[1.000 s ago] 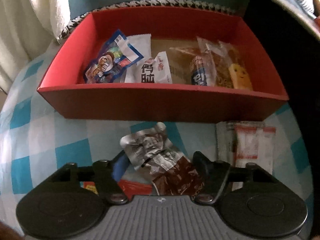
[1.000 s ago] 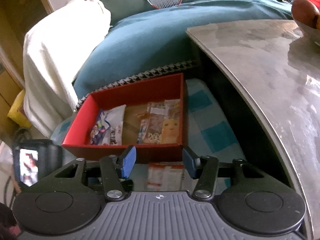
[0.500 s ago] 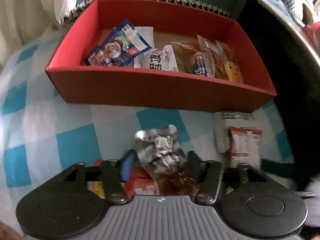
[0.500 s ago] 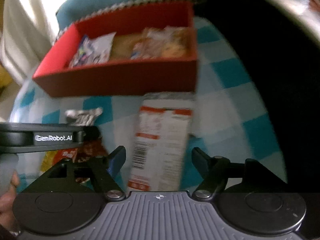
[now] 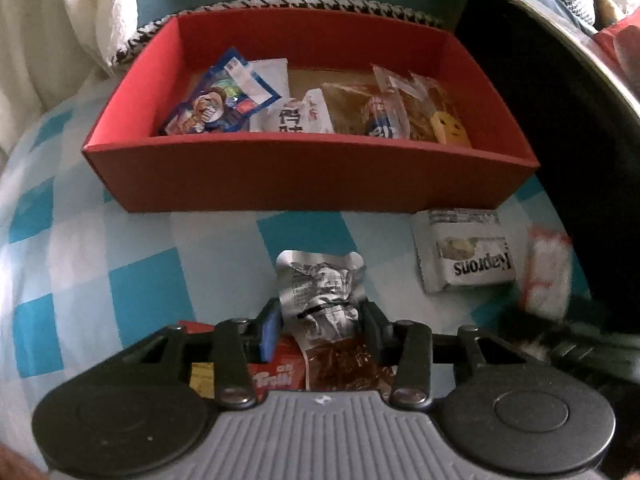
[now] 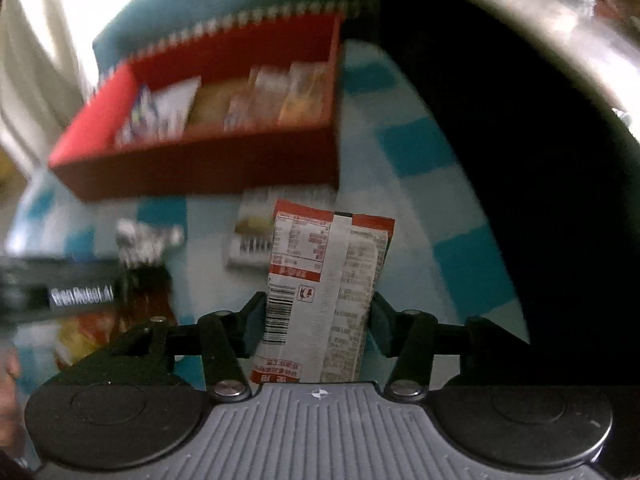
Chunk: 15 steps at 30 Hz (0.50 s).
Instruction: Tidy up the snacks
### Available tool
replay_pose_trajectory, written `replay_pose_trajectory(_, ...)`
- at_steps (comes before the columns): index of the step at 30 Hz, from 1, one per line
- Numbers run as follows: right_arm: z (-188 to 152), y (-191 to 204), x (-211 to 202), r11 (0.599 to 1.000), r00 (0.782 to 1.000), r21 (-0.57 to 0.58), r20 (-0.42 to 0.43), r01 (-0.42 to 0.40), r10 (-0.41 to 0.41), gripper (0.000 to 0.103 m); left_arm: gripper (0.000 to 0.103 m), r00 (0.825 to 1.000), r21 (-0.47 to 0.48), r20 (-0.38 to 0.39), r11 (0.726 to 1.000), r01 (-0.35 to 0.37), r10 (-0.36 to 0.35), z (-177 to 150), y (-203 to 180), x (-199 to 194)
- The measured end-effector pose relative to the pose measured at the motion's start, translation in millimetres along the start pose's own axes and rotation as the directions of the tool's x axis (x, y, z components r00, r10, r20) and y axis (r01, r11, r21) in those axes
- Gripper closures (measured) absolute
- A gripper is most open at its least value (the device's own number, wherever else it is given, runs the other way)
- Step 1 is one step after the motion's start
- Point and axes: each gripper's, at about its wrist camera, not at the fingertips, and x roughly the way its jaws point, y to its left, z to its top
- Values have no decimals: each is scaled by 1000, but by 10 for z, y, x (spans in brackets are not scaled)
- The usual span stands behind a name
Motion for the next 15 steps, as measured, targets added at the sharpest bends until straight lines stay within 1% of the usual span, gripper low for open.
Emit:
replay_pose_trajectory(2, 59, -28, -89, 1000, 999, 14, 36, -22, 22, 43, 67, 1000, 5, 10, 1000, 3, -3, 19, 3, -48)
replay_pose_trajectory(4, 113, -56, -189, 999, 997, 27, 73, -41, 39, 43, 67, 1000, -11, 19, 1000, 12, -12, 56, 47, -143)
replay_pose_trajectory(6, 158, -66, -269, 998, 993, 33, 100, -59, 55, 43, 67, 999, -24, 45, 999, 29, -28, 109, 79, -261)
replay_pose_trajectory(8, 202, -41, -317, 997, 991, 28, 122, -66, 62, 43, 67, 997, -13, 74, 1000, 23, -22, 171, 71, -359)
replay_pose_trajectory(11, 287, 14, -360, 997, 987, 20, 143, -79, 76, 43, 67, 992, 15, 125, 1000, 23, -24, 254, 51, -505)
replay_pose_trajectory(15, 420, 119, -380, 996, 983, 5, 162, -87, 85, 43, 67, 988, 35, 151, 999, 28, -33, 346, 86, -594)
